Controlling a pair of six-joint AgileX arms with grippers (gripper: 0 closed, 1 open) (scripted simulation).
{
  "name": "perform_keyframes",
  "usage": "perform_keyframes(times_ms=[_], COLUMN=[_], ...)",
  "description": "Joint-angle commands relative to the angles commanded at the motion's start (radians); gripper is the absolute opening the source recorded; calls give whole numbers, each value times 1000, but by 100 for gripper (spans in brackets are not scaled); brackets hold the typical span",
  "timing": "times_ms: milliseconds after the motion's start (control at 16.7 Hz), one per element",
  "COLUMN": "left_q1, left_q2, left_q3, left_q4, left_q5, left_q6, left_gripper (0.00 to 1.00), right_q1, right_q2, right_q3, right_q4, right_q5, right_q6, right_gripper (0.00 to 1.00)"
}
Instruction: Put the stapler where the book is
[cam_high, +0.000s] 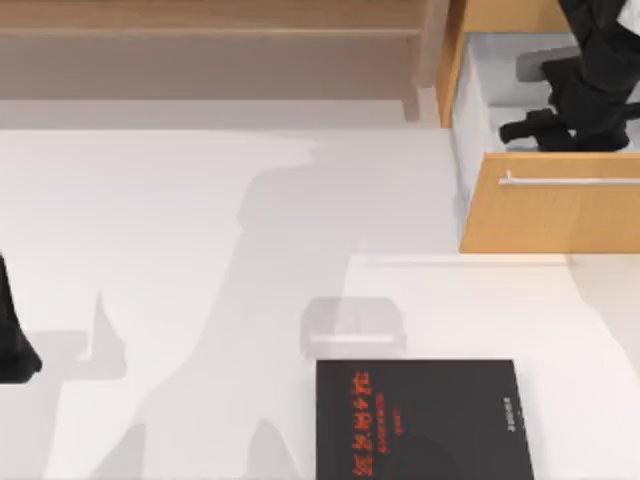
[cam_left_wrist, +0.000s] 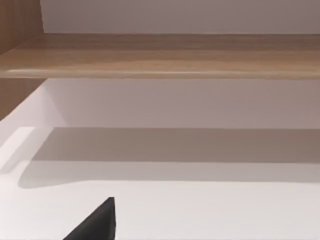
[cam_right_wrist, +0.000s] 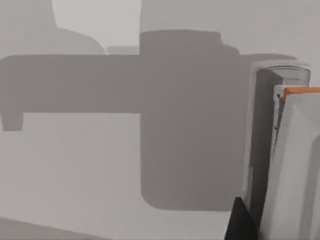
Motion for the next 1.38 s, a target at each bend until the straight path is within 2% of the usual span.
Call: perform_keyframes(times_ms=[300,600,900,1380], left_q1=[0,0,0,0], left_q2=[0,0,0,0], left_q3=[0,0,0,0], left_q4=[0,0,0,0], left_q5=[0,0,0,0], left_q6=[0,0,0,0], left_gripper=[100,100,100,100], right_q1=[5,23,129,425], right_q2=[-29,-212,-427,-650], right_q3=[-2,-59,-168,-514], right_q4=[-9,-2,67,130], right_q5=[6,36,48,61], right_q6=[7,97,306,696], right_gripper=[0,0,0,0])
